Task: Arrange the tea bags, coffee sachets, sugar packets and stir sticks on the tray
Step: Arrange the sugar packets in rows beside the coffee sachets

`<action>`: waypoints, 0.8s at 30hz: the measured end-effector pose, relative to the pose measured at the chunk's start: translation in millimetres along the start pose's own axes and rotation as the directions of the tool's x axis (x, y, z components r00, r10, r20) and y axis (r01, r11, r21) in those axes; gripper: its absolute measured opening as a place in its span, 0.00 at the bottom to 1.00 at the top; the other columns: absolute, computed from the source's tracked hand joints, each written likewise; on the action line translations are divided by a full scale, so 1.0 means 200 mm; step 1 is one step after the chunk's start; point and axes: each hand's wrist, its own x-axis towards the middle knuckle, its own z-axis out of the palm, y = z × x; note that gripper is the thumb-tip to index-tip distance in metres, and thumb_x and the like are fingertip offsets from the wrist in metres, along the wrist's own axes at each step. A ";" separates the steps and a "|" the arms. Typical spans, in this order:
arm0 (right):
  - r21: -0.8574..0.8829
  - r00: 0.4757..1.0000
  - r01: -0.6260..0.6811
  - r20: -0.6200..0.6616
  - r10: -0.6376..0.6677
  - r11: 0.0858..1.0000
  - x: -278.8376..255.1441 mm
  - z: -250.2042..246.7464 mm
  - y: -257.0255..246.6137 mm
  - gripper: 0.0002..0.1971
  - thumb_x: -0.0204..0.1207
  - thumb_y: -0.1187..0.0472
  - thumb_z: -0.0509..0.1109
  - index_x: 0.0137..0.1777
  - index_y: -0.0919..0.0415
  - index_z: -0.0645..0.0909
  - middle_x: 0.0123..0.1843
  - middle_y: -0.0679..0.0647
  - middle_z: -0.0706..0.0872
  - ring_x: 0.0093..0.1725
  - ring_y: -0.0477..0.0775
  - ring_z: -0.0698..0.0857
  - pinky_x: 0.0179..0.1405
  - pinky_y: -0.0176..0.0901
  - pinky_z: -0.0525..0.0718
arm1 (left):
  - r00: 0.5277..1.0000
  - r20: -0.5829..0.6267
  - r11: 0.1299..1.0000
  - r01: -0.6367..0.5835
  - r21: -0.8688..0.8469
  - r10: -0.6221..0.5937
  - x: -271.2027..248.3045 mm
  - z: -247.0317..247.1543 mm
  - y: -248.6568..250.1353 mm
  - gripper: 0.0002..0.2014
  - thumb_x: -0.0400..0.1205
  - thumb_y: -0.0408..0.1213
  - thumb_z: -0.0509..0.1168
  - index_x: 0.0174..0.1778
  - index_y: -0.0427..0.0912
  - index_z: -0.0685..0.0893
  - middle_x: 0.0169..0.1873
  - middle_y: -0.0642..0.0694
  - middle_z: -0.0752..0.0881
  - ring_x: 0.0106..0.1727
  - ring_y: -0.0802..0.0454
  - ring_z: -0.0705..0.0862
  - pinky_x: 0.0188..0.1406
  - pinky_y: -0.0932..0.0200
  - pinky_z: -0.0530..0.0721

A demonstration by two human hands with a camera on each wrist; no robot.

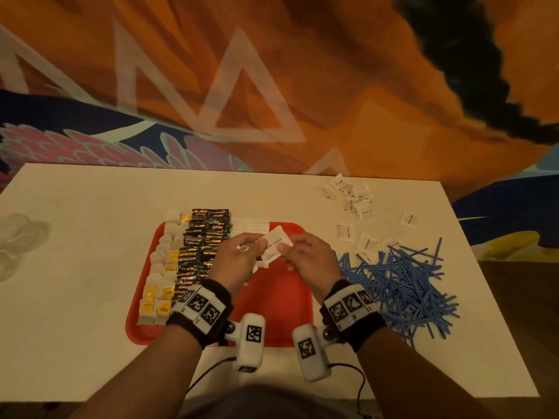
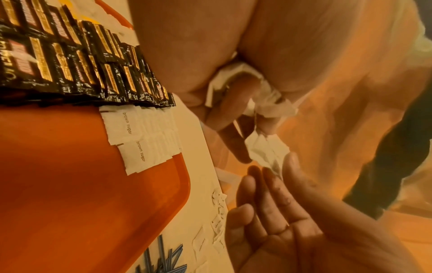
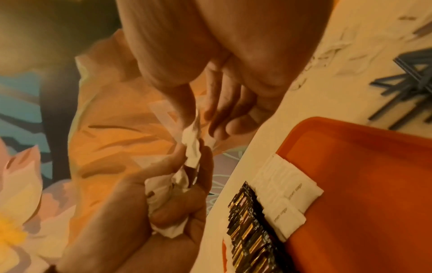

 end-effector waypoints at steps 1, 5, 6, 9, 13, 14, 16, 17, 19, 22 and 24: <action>0.047 0.999 -0.040 0.025 0.038 0.998 0.00 0.01 0.00 0.13 0.74 0.62 0.78 0.56 0.64 0.83 0.42 0.58 0.91 0.37 0.51 0.89 0.34 0.41 0.83 | 1.000 0.009 1.000 0.006 0.004 -0.006 0.00 -0.01 0.00 0.04 0.83 0.36 0.71 0.50 0.43 0.91 0.31 0.44 0.87 0.19 0.55 0.73 0.22 0.63 0.67; 0.125 0.998 -0.041 -0.035 0.046 0.991 0.01 0.02 -0.02 0.05 0.78 0.66 0.74 0.50 0.67 0.86 0.35 0.55 0.89 0.31 0.46 0.85 0.30 0.37 0.79 | 0.990 0.128 0.995 0.044 0.087 -0.055 -0.01 -0.04 0.00 0.05 0.84 0.33 0.69 0.53 0.41 0.89 0.36 0.38 0.91 0.17 0.57 0.70 0.17 0.66 0.64; 0.117 0.998 -0.034 -0.042 0.039 0.993 0.02 0.02 -0.02 0.04 0.78 0.66 0.73 0.49 0.66 0.86 0.34 0.54 0.89 0.30 0.45 0.84 0.30 0.37 0.79 | 0.985 0.153 0.992 0.057 0.113 -0.075 -0.01 -0.05 0.00 0.04 0.84 0.33 0.70 0.53 0.40 0.88 0.36 0.37 0.91 0.17 0.58 0.70 0.17 0.66 0.64; 0.005 1.000 -0.023 0.011 0.023 1.000 0.04 0.02 -0.04 0.04 0.79 0.64 0.72 0.44 0.59 0.87 0.35 0.52 0.88 0.31 0.45 0.83 0.33 0.39 0.79 | 0.980 0.166 0.990 0.097 0.106 -0.113 0.00 -0.07 0.01 0.03 0.82 0.34 0.72 0.50 0.40 0.88 0.34 0.41 0.87 0.17 0.58 0.69 0.19 0.65 0.64; -0.119 0.992 -0.021 0.123 0.035 0.993 0.04 0.04 -0.07 0.05 0.81 0.62 0.70 0.43 0.56 0.85 0.39 0.53 0.86 0.39 0.49 0.83 0.36 0.43 0.79 | 0.991 0.122 0.994 0.047 0.100 -0.059 0.01 -0.07 0.06 0.07 0.82 0.39 0.72 0.48 0.38 0.89 0.33 0.44 0.86 0.18 0.59 0.70 0.16 0.66 0.65; -0.100 0.992 -0.018 0.120 0.030 0.995 0.04 0.06 -0.07 0.07 0.81 0.63 0.69 0.42 0.57 0.84 0.39 0.54 0.85 0.40 0.51 0.83 0.36 0.44 0.79 | 0.993 0.108 0.993 0.030 0.111 -0.042 0.01 -0.07 0.07 0.07 0.82 0.39 0.72 0.47 0.38 0.89 0.32 0.44 0.86 0.17 0.60 0.70 0.15 0.66 0.65; 0.021 0.997 -0.037 0.067 0.036 0.999 0.04 0.09 -0.07 0.10 0.82 0.63 0.66 0.39 0.57 0.83 0.40 0.57 0.85 0.41 0.56 0.83 0.36 0.47 0.79 | 0.996 0.085 0.995 0.014 0.095 -0.022 0.01 -0.08 0.07 0.07 0.82 0.37 0.73 0.45 0.37 0.89 0.31 0.45 0.85 0.16 0.62 0.71 0.15 0.68 0.66; 0.099 0.998 -0.056 0.043 0.052 0.994 0.04 0.10 -0.06 0.10 0.83 0.63 0.66 0.39 0.58 0.83 0.41 0.58 0.85 0.43 0.58 0.84 0.37 0.48 0.80 | 0.997 0.075 0.997 0.013 0.073 -0.018 0.01 -0.08 0.07 0.06 0.81 0.37 0.73 0.44 0.38 0.89 0.30 0.46 0.85 0.17 0.62 0.73 0.15 0.69 0.67; 0.178 0.995 -0.091 0.061 0.082 0.980 0.03 0.13 -0.03 0.05 0.82 0.60 0.68 0.45 0.59 0.83 0.44 0.59 0.88 0.43 0.57 0.85 0.36 0.47 0.80 | 0.998 0.053 0.999 0.033 0.022 -0.034 0.02 -0.09 0.06 0.05 0.81 0.38 0.74 0.42 0.41 0.89 0.31 0.47 0.86 0.22 0.60 0.77 0.17 0.67 0.69; 0.062 0.987 -0.079 0.142 0.069 0.995 -0.01 0.16 0.00 0.08 0.77 0.60 0.75 0.52 0.63 0.85 0.45 0.55 0.91 0.40 0.48 0.86 0.34 0.39 0.81 | 0.997 0.013 0.996 0.082 -0.047 -0.081 0.03 -0.12 0.03 0.05 0.80 0.40 0.75 0.41 0.44 0.90 0.30 0.46 0.84 0.26 0.53 0.75 0.20 0.64 0.68; 0.058 0.993 -0.065 0.103 0.059 0.996 -0.01 0.17 0.01 0.05 0.77 0.61 0.76 0.49 0.61 0.87 0.43 0.54 0.91 0.37 0.45 0.86 0.32 0.36 0.80 | 0.994 0.003 0.991 0.113 -0.066 -0.113 0.03 -0.14 0.02 0.04 0.81 0.40 0.74 0.44 0.44 0.89 0.34 0.39 0.84 0.26 0.50 0.72 0.21 0.63 0.66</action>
